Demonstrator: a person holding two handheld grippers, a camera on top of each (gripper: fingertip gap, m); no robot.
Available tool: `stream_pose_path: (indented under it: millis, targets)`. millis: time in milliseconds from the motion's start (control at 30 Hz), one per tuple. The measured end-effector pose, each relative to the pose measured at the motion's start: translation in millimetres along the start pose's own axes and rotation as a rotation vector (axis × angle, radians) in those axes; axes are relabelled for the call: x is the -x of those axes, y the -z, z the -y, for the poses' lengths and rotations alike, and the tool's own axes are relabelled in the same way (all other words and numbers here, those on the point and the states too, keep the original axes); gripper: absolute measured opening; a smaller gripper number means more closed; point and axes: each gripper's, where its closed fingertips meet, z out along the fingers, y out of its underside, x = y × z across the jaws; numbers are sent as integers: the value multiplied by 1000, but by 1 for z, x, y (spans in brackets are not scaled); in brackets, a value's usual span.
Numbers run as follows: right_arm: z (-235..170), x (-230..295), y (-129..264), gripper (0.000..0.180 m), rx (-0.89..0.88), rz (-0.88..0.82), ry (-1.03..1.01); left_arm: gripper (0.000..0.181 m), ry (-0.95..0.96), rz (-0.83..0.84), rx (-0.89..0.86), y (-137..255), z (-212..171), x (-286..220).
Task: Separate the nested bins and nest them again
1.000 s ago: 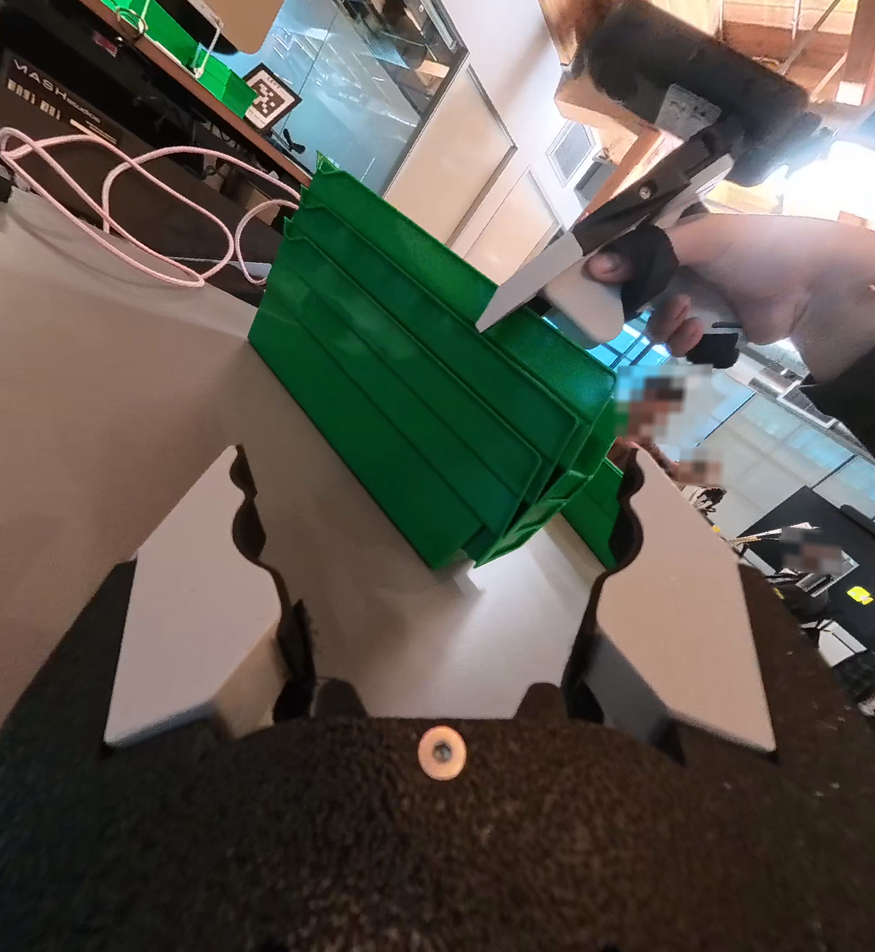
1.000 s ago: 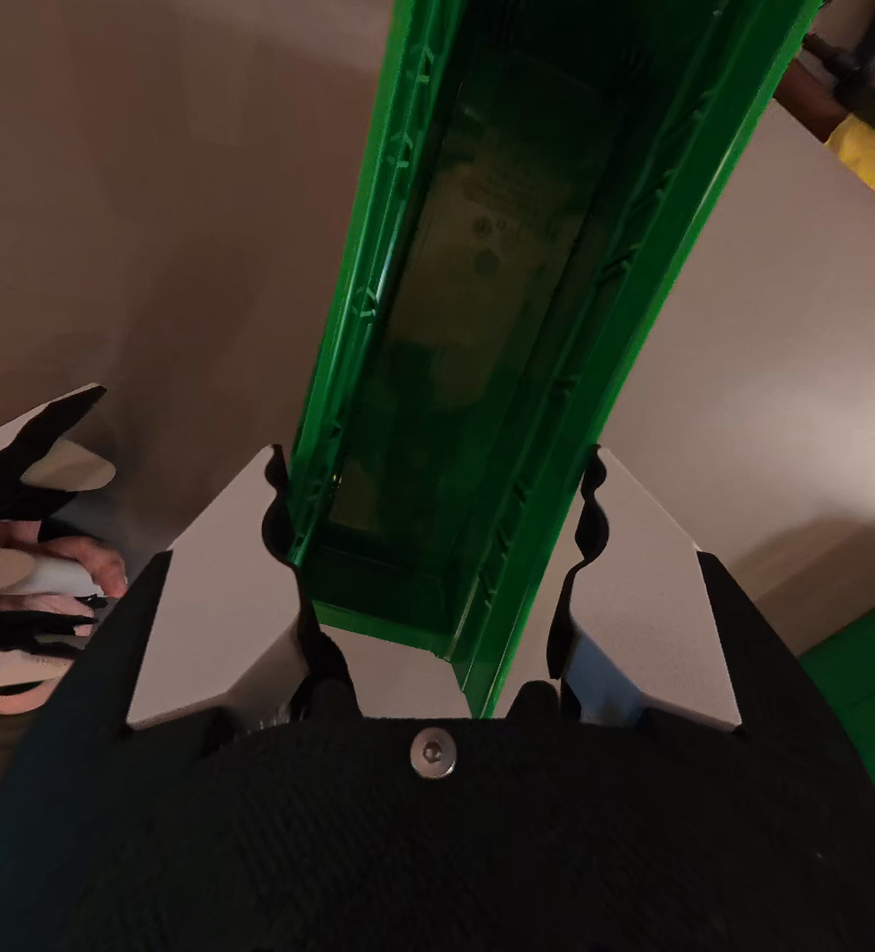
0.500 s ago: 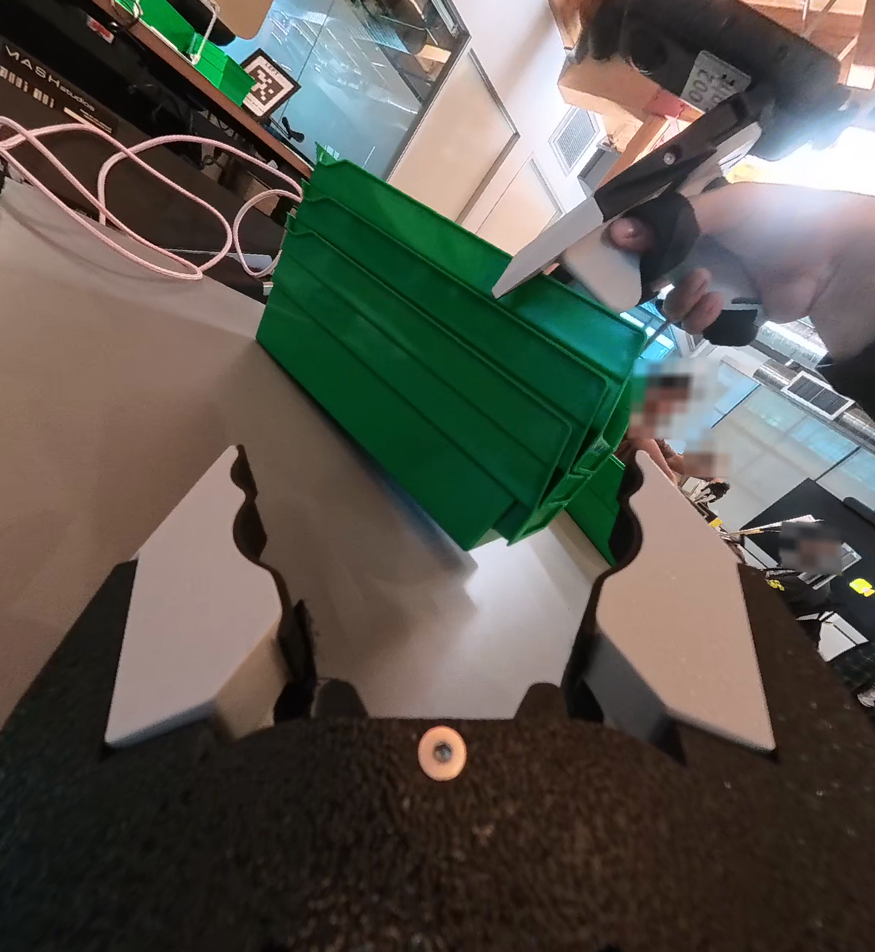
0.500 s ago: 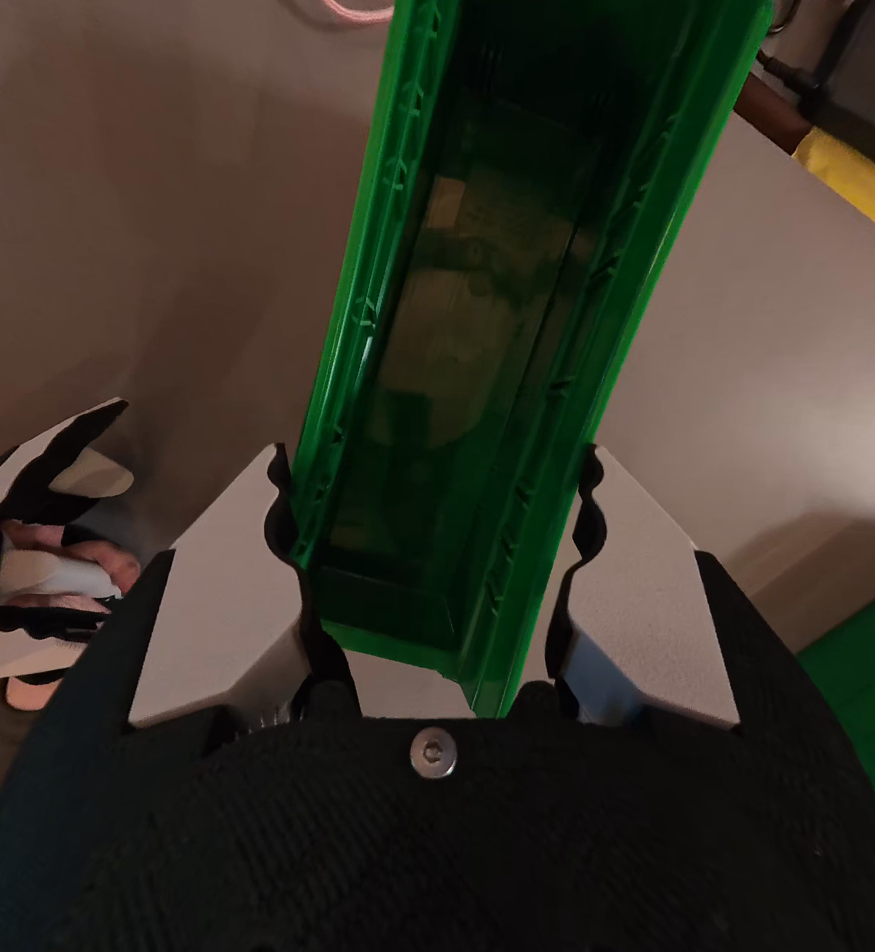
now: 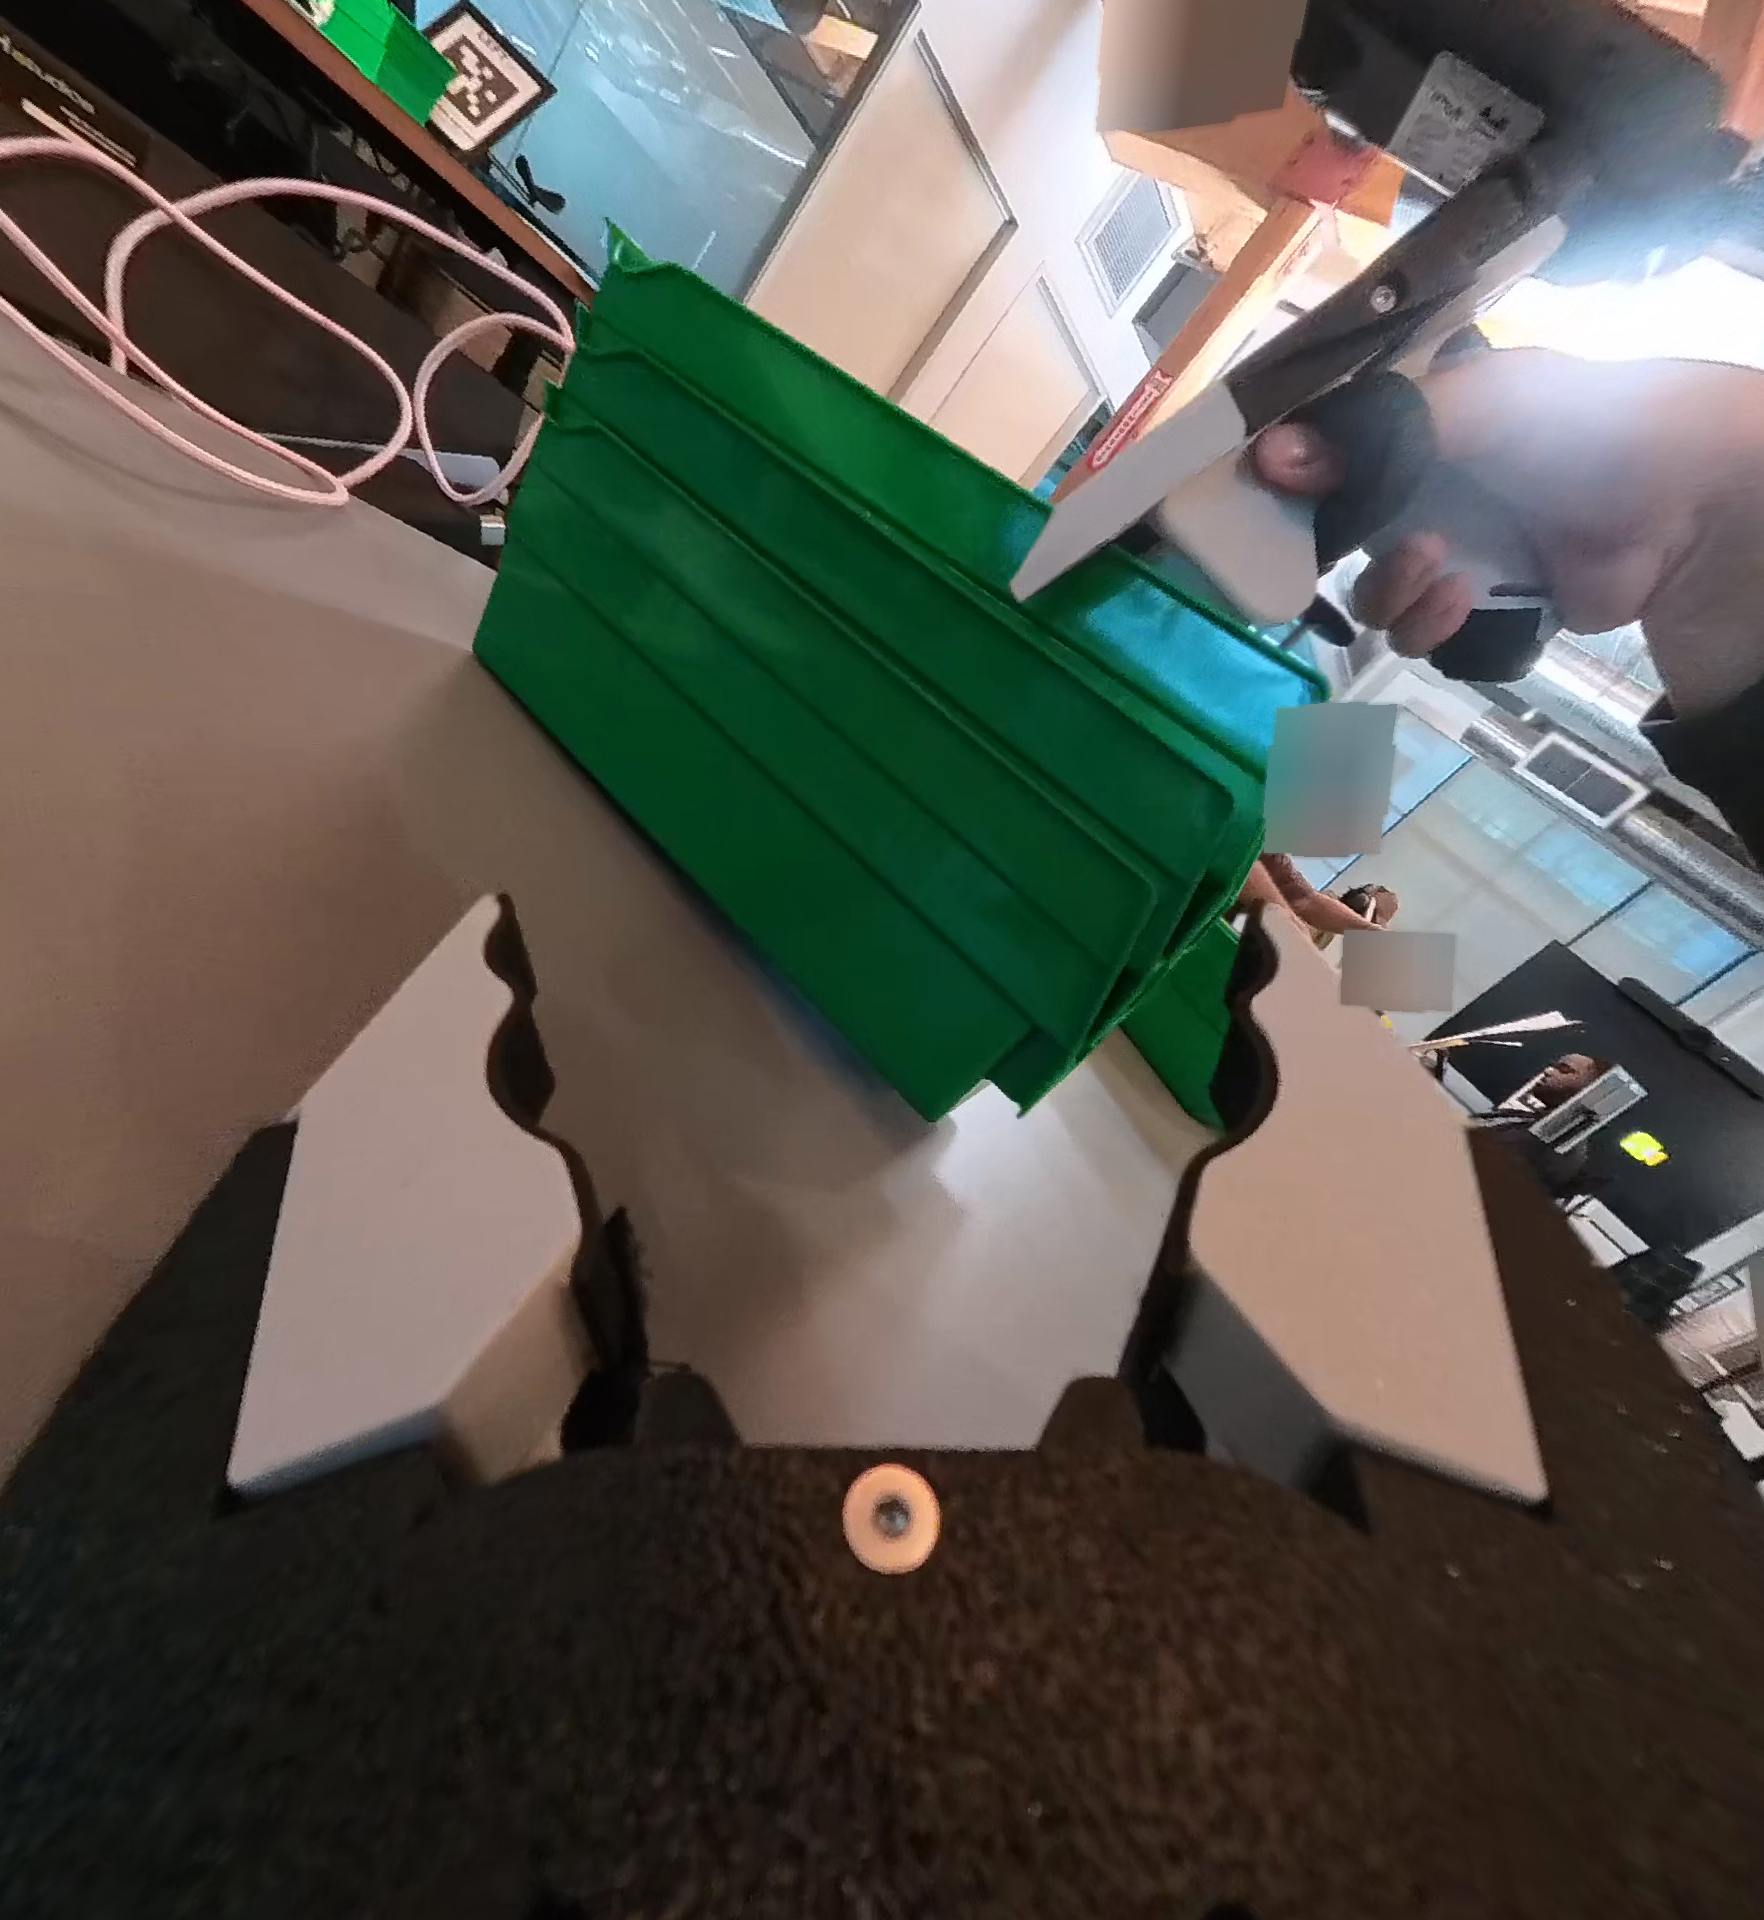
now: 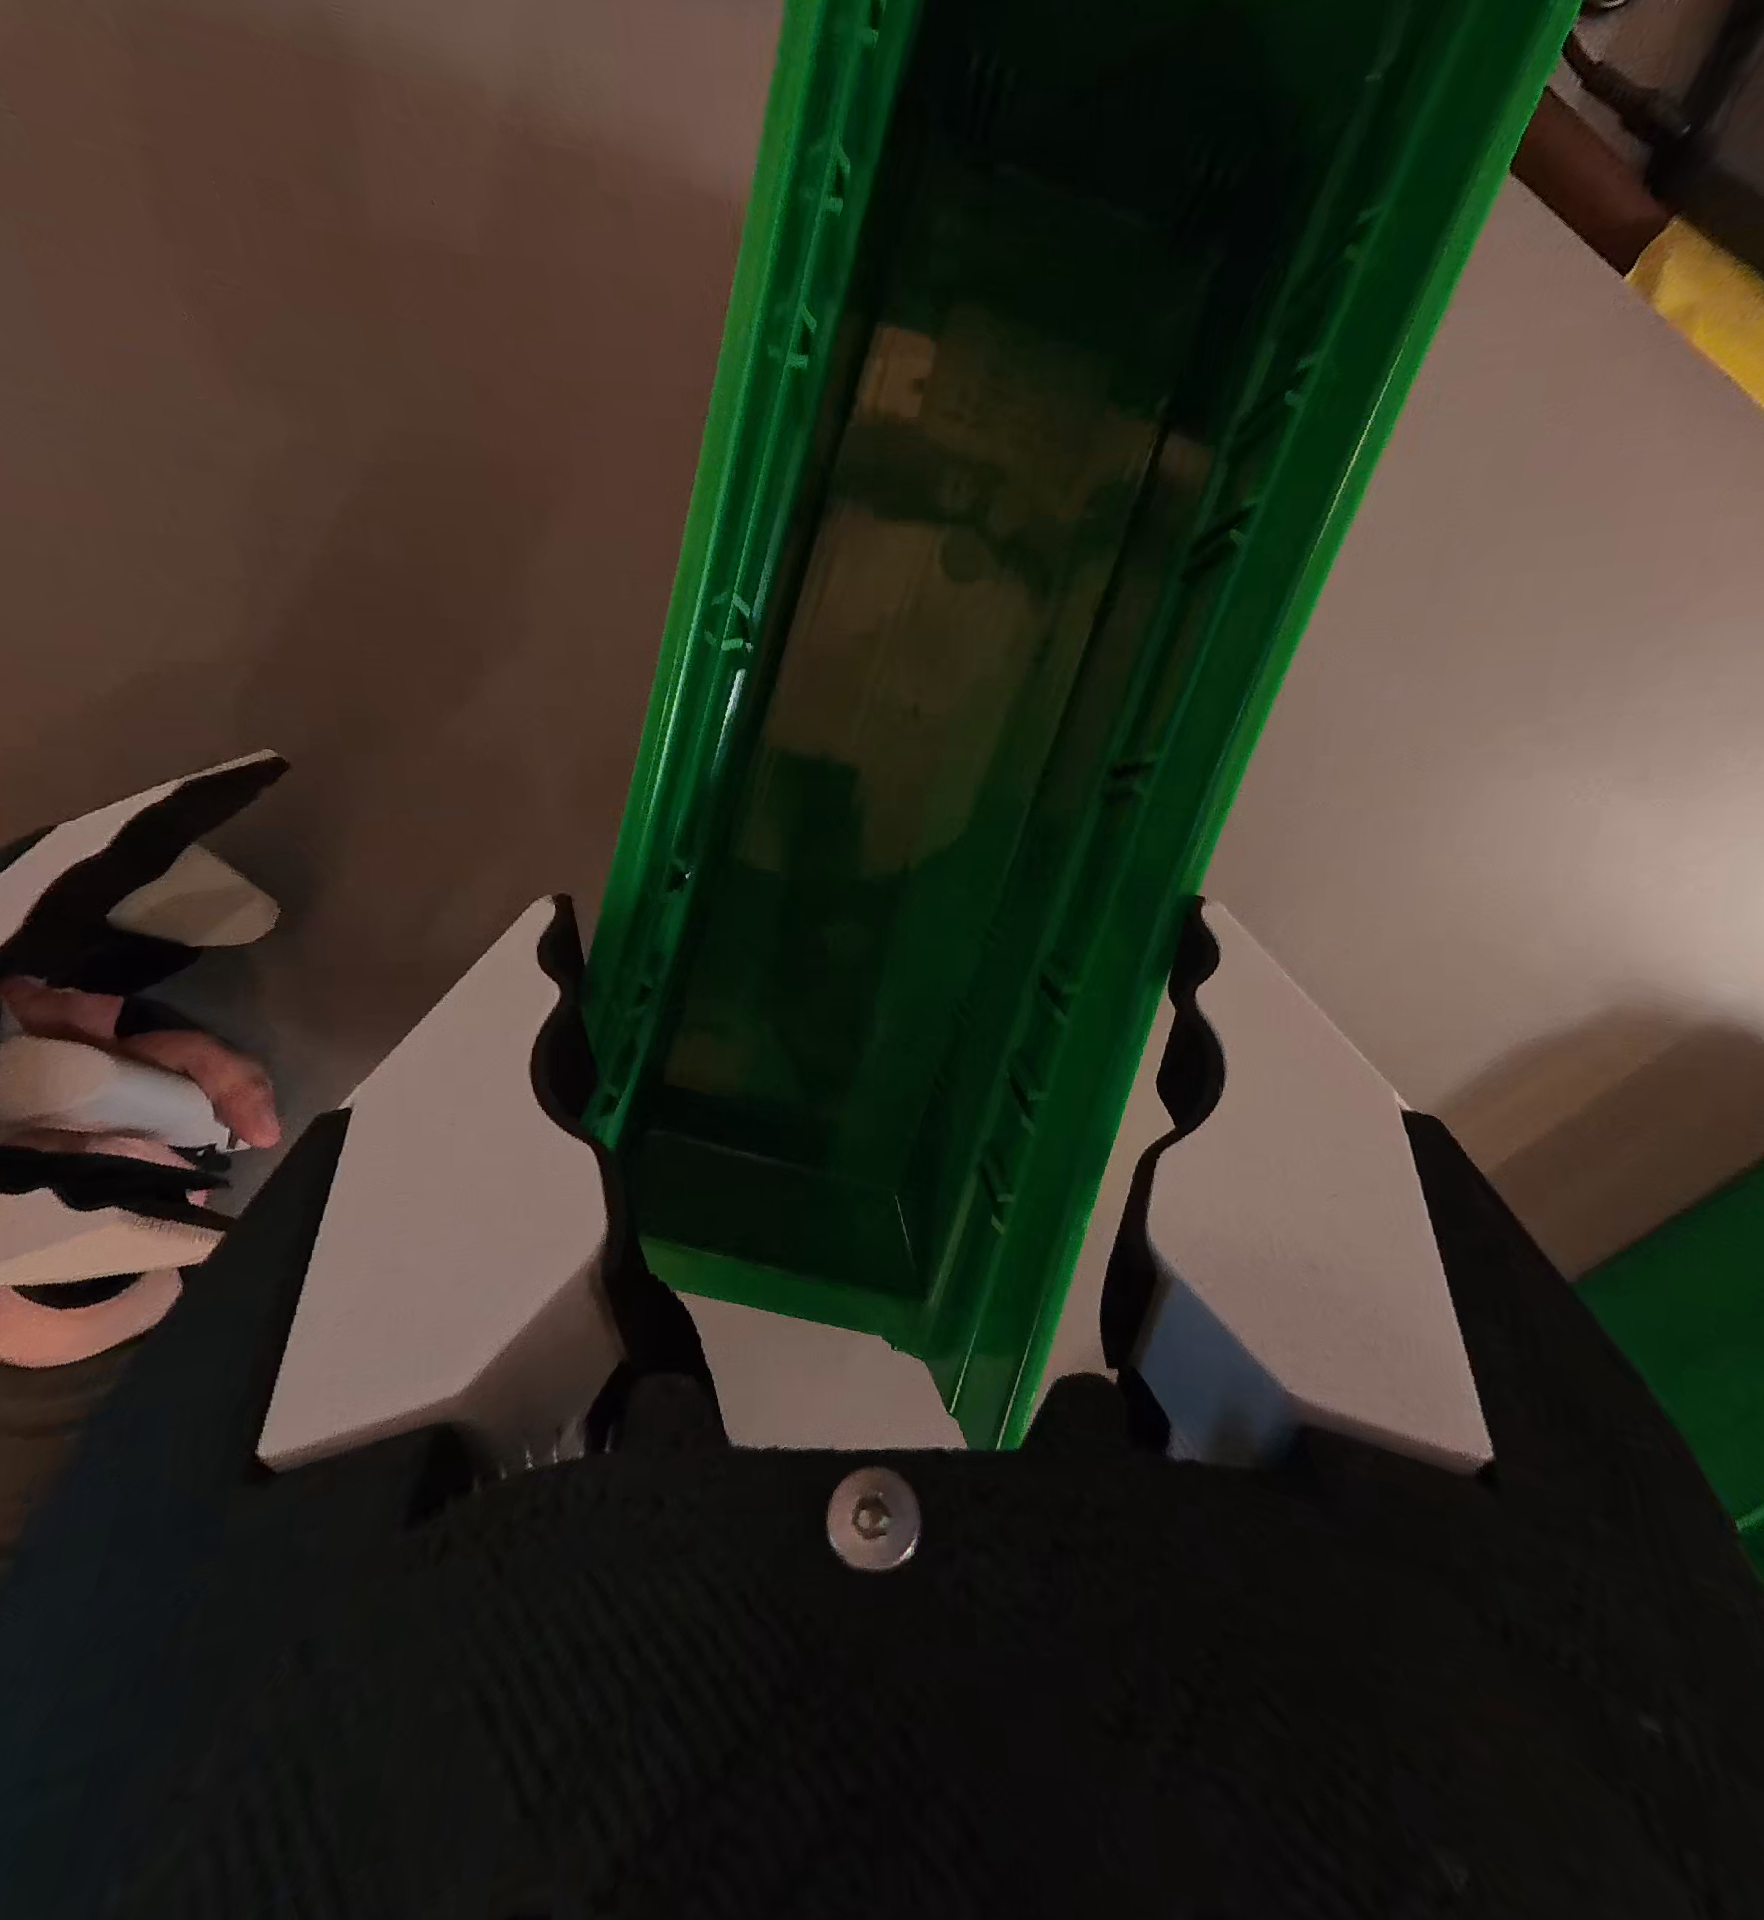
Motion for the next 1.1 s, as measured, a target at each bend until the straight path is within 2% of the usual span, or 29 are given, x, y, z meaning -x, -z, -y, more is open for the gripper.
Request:
stream_pose_path:
  millis: [700,1100]
  targets:
    - [-1,0,5,113,-20,-2,16,130,11,-4,2,0,0,0]
    - [-9,-6,-6,121,9,-53,62,128,9,-9,9,-1,-1,0]
